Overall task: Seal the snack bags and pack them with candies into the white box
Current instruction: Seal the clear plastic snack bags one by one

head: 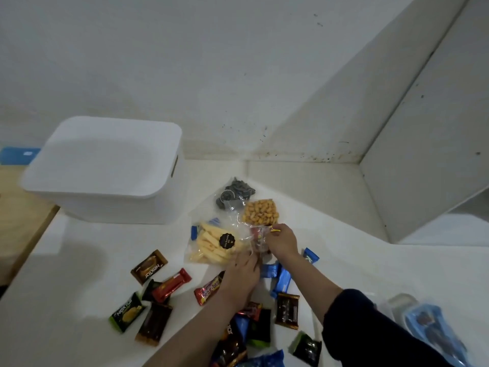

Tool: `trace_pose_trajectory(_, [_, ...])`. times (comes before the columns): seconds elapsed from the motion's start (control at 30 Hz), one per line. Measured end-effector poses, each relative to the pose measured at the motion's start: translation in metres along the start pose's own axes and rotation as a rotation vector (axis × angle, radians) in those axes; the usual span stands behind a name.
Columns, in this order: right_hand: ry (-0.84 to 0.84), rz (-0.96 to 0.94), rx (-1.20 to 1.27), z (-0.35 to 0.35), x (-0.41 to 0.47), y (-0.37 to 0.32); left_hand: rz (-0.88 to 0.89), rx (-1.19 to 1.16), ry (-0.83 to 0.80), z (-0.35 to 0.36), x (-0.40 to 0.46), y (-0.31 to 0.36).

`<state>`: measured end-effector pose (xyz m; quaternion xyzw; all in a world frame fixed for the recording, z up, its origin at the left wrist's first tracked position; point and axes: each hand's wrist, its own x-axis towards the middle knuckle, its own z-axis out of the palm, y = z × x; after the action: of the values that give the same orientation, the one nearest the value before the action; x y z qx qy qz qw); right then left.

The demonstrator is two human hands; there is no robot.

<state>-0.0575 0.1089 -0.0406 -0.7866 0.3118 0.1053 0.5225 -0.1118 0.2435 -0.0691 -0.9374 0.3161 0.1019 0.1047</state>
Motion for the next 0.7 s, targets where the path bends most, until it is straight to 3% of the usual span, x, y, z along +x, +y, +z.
trace_pose_trajectory(0.13, [-0.027, 0.003, 0.093, 0.002, 0.0, -0.004, 0.011, -0.027, 0.047, -0.001, -0.004, -0.002])
trace_pose_trajectory(0.3, [-0.064, -0.023, 0.254, -0.006, -0.005, -0.018, 0.093, -0.181, 0.379, 0.006, -0.013, -0.008])
trace_pose_trajectory(0.43, [-0.193, -0.089, 0.414, -0.019, -0.018, -0.048, 0.048, -0.327, 0.654, -0.034, -0.033, -0.021])
trace_pose_trajectory(0.53, [-0.305, -0.167, 0.474, -0.026, -0.03, -0.072, -0.116, -0.675, 0.825, -0.078, -0.045, -0.044])
trace_pose_trajectory(0.7, [-0.215, -0.455, 0.318, -0.047, -0.064, -0.102, -0.298, -1.403, 0.833, -0.151, -0.063, -0.085])
